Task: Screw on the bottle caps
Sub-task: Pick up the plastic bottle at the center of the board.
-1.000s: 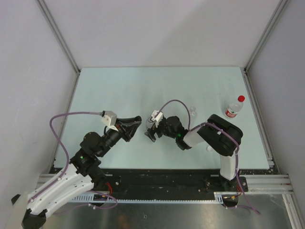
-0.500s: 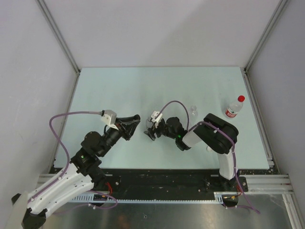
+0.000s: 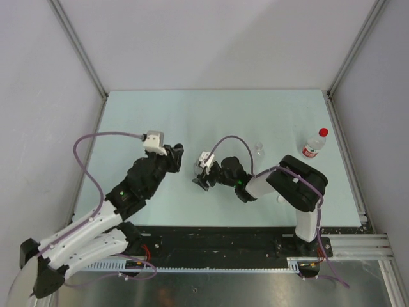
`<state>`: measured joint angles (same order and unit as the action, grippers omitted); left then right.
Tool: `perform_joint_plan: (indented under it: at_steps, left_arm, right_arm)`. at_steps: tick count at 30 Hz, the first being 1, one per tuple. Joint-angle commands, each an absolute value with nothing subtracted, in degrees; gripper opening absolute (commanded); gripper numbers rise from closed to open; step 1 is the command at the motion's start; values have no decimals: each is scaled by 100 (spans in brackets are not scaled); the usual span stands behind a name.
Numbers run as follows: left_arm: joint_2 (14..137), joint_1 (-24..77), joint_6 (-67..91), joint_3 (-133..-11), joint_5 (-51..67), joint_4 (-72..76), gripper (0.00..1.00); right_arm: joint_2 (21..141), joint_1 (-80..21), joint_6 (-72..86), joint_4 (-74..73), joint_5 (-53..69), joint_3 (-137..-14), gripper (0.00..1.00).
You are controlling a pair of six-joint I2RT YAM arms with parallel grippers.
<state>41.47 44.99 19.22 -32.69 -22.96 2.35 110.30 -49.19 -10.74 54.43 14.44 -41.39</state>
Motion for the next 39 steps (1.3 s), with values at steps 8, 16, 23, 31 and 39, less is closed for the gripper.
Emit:
perform_joint_plan:
  at_steps: [8, 16, 23, 31, 39]
  left_arm:
    - [5560, 4519, 2390, -4551, -3143, -236, 14]
    - [6102, 4524, 2531, -4670, -2511, -223, 10]
    - [5761, 4521, 2256, -4618, -1320, -239, 11]
    - [5663, 4519, 2155, -4608, 70, -653, 12]
    - [5937, 4525, 2081, -4794, -69, -1023, 11]
  right_arm:
    - [9762, -5363, -1486, 4060, 1688, -4131, 60]
    - [9376, -5338, -1245, 3575, 1876, -4323, 58]
    - [9476, -4924, -748, 3389, 2198, -4344, 57]
    - [9301, -4878, -980, 3115, 2092, -4351, 57]
    - [9059, -4913, -1351, 2743, 2029, -4348, 57]
